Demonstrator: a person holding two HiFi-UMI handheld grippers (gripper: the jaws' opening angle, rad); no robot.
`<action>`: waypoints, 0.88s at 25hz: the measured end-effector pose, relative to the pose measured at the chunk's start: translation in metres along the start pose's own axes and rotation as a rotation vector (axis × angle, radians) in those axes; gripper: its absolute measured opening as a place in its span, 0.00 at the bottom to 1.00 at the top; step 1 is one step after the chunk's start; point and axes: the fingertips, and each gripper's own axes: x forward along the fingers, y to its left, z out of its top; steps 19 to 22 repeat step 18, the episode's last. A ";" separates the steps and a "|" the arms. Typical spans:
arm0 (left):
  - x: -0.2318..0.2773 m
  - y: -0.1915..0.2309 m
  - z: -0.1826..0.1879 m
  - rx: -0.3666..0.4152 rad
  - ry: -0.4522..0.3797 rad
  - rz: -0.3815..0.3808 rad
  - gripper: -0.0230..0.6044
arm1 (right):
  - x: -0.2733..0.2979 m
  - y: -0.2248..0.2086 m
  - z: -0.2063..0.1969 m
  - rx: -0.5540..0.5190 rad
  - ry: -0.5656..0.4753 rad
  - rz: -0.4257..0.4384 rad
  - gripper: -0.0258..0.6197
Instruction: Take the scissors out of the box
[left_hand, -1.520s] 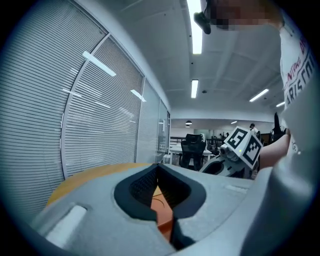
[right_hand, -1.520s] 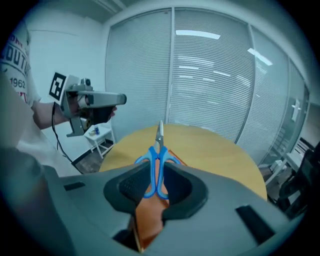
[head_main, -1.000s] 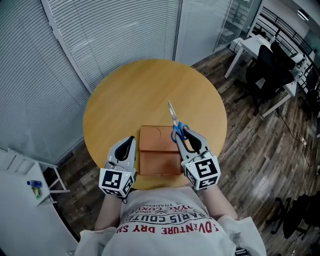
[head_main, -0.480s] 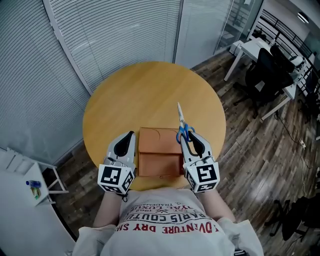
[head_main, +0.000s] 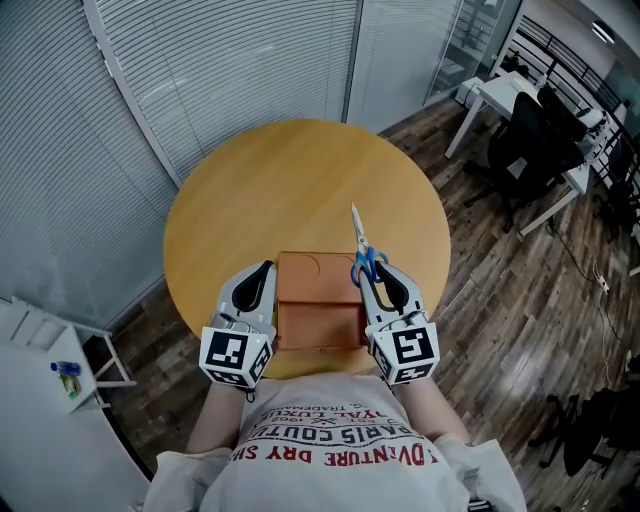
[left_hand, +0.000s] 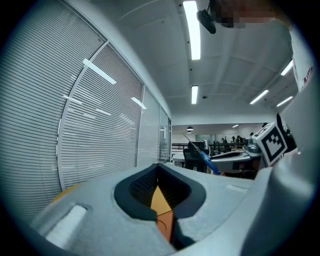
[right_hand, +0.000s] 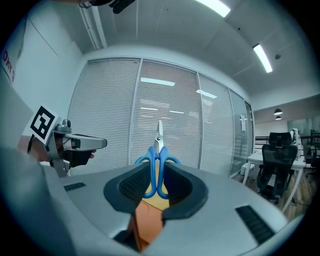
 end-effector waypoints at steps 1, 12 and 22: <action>-0.001 0.000 -0.001 0.001 0.002 0.000 0.05 | -0.001 0.001 0.000 0.000 -0.001 0.000 0.18; -0.001 -0.004 -0.001 0.009 0.012 0.002 0.05 | 0.001 -0.002 -0.002 -0.007 0.011 0.006 0.18; 0.000 -0.002 -0.002 0.007 0.020 -0.008 0.05 | 0.004 -0.003 0.002 -0.009 0.010 0.001 0.18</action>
